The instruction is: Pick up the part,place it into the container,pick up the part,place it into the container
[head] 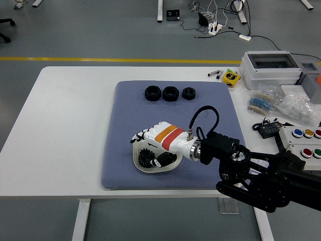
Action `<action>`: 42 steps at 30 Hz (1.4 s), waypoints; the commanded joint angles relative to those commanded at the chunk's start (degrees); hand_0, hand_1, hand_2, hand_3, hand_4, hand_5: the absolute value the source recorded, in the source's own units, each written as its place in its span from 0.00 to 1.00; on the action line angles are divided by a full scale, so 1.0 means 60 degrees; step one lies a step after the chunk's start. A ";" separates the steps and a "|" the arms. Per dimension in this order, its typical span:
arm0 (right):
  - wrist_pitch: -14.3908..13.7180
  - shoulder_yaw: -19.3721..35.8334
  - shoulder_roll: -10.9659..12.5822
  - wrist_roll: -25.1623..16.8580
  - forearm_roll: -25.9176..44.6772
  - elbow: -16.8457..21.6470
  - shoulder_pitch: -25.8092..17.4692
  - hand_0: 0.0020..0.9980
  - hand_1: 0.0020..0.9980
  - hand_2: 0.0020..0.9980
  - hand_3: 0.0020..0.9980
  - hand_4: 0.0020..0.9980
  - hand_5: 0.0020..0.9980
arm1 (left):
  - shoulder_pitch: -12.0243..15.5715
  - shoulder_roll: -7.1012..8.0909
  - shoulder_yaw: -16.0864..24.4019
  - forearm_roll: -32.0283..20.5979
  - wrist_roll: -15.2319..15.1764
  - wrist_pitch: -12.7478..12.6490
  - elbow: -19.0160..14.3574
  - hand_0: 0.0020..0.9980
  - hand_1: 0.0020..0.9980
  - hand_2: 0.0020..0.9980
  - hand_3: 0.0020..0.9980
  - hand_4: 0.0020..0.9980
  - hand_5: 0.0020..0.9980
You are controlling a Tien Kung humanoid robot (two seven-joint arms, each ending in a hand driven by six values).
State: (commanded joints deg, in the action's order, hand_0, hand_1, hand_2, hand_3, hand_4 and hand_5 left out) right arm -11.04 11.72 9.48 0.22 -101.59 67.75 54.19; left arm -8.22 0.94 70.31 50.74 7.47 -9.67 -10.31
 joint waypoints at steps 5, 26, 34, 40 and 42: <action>0.0075 0.0869 0.0320 -0.0021 0.0533 0.0236 -0.0113 0.43 0.58 0.78 0.87 0.83 0.13 | -0.0015 0.0002 0.0015 -0.0022 -0.0014 -0.0005 0.0000 0.71 0.61 0.64 0.56 0.61 0.68; 0.0220 0.3484 0.1074 -0.2149 0.8455 -0.0256 -0.1538 0.74 0.75 0.84 0.92 1.00 0.84 | -0.0027 -0.0038 -0.0008 -0.0039 -0.0045 -0.0027 0.0000 0.71 0.62 0.64 0.56 0.61 0.68; 0.0450 0.4248 0.1419 -0.2400 1.1683 -0.0283 -0.2113 0.82 0.80 0.85 0.88 1.00 1.00 | -0.0028 -0.0050 -0.0031 -0.0063 -0.0052 -0.0035 0.0000 0.71 0.62 0.64 0.56 0.61 0.68; 0.0513 0.4600 0.1630 -0.2521 1.4005 -0.0726 -0.2402 0.89 0.82 0.85 0.87 1.00 1.00 | -0.0053 -0.0041 0.0004 0.0008 -0.0039 -0.0013 0.0000 0.71 0.62 0.64 0.56 0.62 0.68; 0.0476 0.4712 0.1746 -0.2492 1.4296 -0.0848 -0.2548 0.89 0.82 0.85 0.87 1.00 1.00 | -0.0062 -0.0037 0.0012 0.0034 -0.0032 -0.0003 0.0000 0.71 0.62 0.64 0.56 0.62 0.68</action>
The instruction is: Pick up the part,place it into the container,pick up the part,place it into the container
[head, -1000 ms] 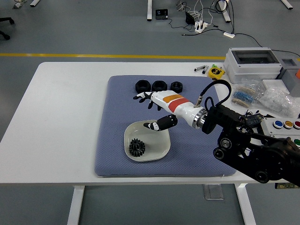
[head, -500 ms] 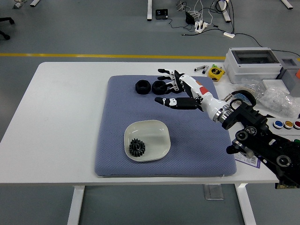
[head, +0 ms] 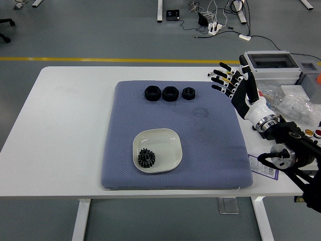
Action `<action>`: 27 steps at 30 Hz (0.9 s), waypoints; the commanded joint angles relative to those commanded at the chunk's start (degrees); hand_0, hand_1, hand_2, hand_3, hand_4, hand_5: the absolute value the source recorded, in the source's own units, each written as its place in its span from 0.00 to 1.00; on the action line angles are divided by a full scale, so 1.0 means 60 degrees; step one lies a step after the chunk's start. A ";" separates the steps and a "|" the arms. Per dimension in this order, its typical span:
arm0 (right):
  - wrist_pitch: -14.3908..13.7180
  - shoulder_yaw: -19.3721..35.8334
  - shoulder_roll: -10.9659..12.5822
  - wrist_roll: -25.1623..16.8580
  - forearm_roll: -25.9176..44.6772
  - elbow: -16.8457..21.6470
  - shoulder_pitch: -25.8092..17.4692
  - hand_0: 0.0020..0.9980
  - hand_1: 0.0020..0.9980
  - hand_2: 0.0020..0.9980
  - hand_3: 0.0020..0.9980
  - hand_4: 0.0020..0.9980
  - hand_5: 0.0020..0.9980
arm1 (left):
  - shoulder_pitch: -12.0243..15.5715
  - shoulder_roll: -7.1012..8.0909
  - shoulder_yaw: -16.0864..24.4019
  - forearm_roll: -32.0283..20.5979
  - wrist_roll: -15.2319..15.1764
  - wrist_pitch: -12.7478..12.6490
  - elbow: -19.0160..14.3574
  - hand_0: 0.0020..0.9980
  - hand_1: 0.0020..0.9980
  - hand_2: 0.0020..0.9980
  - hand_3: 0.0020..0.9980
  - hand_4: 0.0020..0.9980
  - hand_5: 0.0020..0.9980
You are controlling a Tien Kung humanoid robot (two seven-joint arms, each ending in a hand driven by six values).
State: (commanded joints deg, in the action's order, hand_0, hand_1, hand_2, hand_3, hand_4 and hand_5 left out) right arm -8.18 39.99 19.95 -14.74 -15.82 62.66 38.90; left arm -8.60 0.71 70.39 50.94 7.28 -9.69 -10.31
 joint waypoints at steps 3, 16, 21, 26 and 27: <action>-0.0033 0.0175 0.0130 0.0025 -0.0072 -0.0097 -0.0247 0.90 0.83 0.85 0.87 1.00 1.00 | -0.0001 -0.0007 -0.0003 -0.0026 -0.0009 -0.0012 0.0000 0.71 0.62 0.64 0.56 0.61 0.68; -0.0044 0.0717 0.0374 -0.0053 -0.0565 -0.0322 -0.0916 0.90 0.83 0.85 0.86 1.00 1.00 | 0.0028 -0.0023 -0.0015 0.0079 0.0002 -0.0010 0.0000 0.71 0.62 0.64 0.56 0.61 0.68; -0.0040 0.0851 0.0418 -0.0059 -0.0614 -0.0426 -0.1034 0.90 0.83 0.85 0.85 1.00 1.00 | 0.0036 -0.0017 -0.0021 0.0089 -0.0002 -0.0008 0.0000 0.71 0.62 0.64 0.56 0.61 0.69; -0.0018 0.0923 0.0406 -0.0024 -0.0632 -0.0524 -0.1092 0.91 0.83 0.85 0.85 1.00 0.99 | 0.0049 -0.0018 -0.0010 0.0110 -0.0004 -0.0018 0.0000 0.71 0.62 0.64 0.56 0.61 0.68; -0.0020 0.0933 0.0405 -0.0019 -0.0632 -0.0531 -0.1101 0.91 0.83 0.85 0.85 1.00 0.99 | 0.0051 -0.0018 -0.0009 0.0115 -0.0004 -0.0017 0.0000 0.71 0.62 0.64 0.56 0.61 0.68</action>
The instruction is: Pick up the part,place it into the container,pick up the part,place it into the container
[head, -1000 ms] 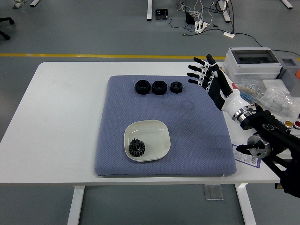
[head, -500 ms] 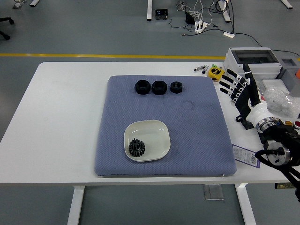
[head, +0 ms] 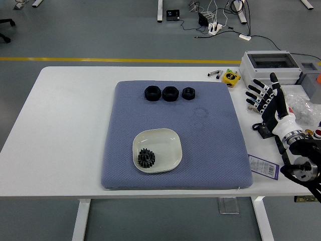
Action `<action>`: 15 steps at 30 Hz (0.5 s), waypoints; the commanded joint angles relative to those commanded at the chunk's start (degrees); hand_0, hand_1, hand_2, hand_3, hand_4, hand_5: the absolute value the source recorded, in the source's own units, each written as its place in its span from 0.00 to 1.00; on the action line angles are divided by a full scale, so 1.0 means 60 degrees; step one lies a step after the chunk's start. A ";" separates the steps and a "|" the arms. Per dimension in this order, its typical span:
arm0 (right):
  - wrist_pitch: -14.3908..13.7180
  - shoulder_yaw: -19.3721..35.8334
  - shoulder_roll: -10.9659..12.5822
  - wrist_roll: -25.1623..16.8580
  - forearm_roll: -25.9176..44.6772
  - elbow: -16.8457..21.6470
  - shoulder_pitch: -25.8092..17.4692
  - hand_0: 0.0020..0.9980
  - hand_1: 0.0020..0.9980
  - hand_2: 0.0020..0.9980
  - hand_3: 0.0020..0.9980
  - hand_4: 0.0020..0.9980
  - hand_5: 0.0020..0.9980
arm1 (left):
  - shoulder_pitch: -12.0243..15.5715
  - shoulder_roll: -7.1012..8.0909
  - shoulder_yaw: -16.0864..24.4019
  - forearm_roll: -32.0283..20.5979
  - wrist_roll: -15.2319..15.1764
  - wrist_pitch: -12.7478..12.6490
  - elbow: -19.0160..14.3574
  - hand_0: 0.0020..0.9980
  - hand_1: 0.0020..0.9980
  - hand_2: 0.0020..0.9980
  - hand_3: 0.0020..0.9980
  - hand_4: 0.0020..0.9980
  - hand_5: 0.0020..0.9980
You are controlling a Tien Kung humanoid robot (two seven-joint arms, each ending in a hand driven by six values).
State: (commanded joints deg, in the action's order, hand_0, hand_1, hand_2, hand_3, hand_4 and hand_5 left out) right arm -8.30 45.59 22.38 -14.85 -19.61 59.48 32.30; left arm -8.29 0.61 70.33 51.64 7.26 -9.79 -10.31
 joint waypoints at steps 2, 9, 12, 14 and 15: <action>-0.0007 0.0024 0.0003 0.0022 -0.0004 -0.0008 -0.0012 0.91 0.83 0.85 0.85 1.00 0.99 | -0.0002 0.0003 -0.0001 0.0013 0.0001 0.0006 0.0000 0.71 0.62 0.64 0.56 0.61 0.68; -0.0019 0.0098 0.0017 0.0037 0.0025 -0.0069 -0.0009 0.91 0.83 0.85 0.85 1.00 0.99 | -0.0024 0.0008 -0.0003 0.0001 0.0005 0.0017 0.0000 0.71 0.62 0.64 0.56 0.61 0.69; -0.0022 0.0114 0.0026 0.0045 0.0033 -0.0106 -0.0009 0.91 0.83 0.85 0.85 1.00 0.99 | -0.0032 0.0004 -0.0004 0.0005 0.0008 0.0015 0.0000 0.71 0.62 0.64 0.56 0.61 0.68; -0.0029 0.0118 0.0031 0.0057 0.0021 -0.0112 -0.0015 0.91 0.83 0.85 0.85 1.00 0.99 | -0.0039 0.0006 -0.0025 -0.0027 0.0005 0.0018 0.0000 0.71 0.62 0.64 0.56 0.61 0.68; -0.0031 0.0116 0.0031 0.0062 0.0021 -0.0116 -0.0013 0.91 0.83 0.85 0.85 1.00 0.99 | -0.0044 0.0006 -0.0025 -0.0026 0.0005 0.0019 0.0000 0.71 0.62 0.64 0.56 0.61 0.68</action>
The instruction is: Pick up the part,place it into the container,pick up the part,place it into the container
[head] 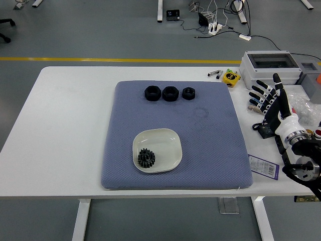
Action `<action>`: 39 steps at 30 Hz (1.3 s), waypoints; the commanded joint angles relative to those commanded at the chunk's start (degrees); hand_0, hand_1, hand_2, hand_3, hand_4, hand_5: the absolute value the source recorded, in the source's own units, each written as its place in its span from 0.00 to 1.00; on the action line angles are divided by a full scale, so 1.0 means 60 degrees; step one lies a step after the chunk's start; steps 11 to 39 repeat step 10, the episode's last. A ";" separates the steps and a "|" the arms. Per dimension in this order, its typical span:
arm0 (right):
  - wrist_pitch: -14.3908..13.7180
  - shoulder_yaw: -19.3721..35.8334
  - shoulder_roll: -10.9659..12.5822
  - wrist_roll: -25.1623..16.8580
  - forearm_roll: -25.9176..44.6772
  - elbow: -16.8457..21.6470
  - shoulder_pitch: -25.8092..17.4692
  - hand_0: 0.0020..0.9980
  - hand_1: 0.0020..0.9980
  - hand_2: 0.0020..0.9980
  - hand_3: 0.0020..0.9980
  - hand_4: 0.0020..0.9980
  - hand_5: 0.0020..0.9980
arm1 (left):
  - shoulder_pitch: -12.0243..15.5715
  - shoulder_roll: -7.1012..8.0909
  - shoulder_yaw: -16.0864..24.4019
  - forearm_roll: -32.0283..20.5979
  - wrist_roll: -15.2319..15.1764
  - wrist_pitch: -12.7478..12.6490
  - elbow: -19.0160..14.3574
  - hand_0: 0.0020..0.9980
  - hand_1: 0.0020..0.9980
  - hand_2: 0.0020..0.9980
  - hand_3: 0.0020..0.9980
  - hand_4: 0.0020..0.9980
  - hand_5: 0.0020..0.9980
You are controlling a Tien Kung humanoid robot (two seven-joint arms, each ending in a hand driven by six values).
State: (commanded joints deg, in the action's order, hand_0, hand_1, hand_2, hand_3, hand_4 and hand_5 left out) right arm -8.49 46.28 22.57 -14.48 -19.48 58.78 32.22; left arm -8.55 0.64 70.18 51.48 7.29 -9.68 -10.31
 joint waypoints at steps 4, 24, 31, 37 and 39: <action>-0.0007 -0.0007 0.0006 0.0009 -0.0007 -0.0008 0.0008 0.91 0.83 0.85 0.85 1.00 0.99 | -0.0018 -0.0003 -0.0011 -0.0023 -0.0007 -0.0003 0.0000 0.71 0.62 0.64 0.56 0.61 0.68; -0.0029 -0.0032 0.0010 0.0031 -0.0017 -0.0006 0.0026 0.91 0.83 0.85 0.85 1.00 0.98 | -0.0029 -0.0009 -0.0017 -0.0034 -0.0010 -0.0010 0.0000 0.71 0.62 0.64 0.56 0.61 0.68; -0.0029 -0.0032 0.0010 0.0031 -0.0017 -0.0006 0.0026 0.91 0.83 0.85 0.85 1.00 0.98 | -0.0029 -0.0009 -0.0017 -0.0034 -0.0010 -0.0010 0.0000 0.71 0.62 0.64 0.56 0.61 0.68; -0.0029 -0.0032 0.0010 0.0031 -0.0017 -0.0006 0.0026 0.91 0.83 0.85 0.85 1.00 0.98 | -0.0029 -0.0009 -0.0017 -0.0034 -0.0010 -0.0010 0.0000 0.71 0.62 0.64 0.56 0.61 0.68; -0.0029 -0.0032 0.0010 0.0031 -0.0017 -0.0006 0.0026 0.91 0.83 0.85 0.85 1.00 0.98 | -0.0029 -0.0009 -0.0017 -0.0034 -0.0010 -0.0010 0.0000 0.71 0.62 0.64 0.56 0.61 0.68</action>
